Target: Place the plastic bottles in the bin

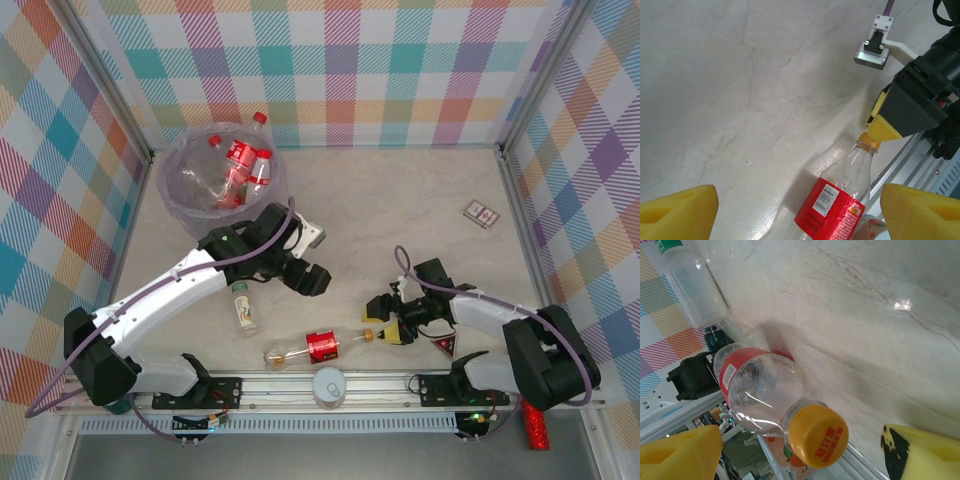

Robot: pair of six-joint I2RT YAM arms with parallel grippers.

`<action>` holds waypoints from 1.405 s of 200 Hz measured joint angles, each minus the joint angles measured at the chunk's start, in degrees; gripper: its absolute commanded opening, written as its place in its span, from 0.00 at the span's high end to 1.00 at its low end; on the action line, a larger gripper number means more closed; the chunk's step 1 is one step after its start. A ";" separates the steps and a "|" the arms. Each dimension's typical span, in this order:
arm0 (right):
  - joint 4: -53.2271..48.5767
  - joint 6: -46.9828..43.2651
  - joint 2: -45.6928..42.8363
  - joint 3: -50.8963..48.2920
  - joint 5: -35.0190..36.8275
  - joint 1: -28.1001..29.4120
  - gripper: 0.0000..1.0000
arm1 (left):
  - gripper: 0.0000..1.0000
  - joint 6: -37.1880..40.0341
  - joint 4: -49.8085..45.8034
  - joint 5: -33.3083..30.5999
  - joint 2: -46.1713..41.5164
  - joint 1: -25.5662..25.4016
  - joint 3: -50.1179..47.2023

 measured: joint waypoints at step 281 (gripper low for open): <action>7.82 2.16 2.49 -3.63 -5.09 4.76 0.38 | 0.20 -2.05 3.43 -2.05 1.86 -0.13 -1.90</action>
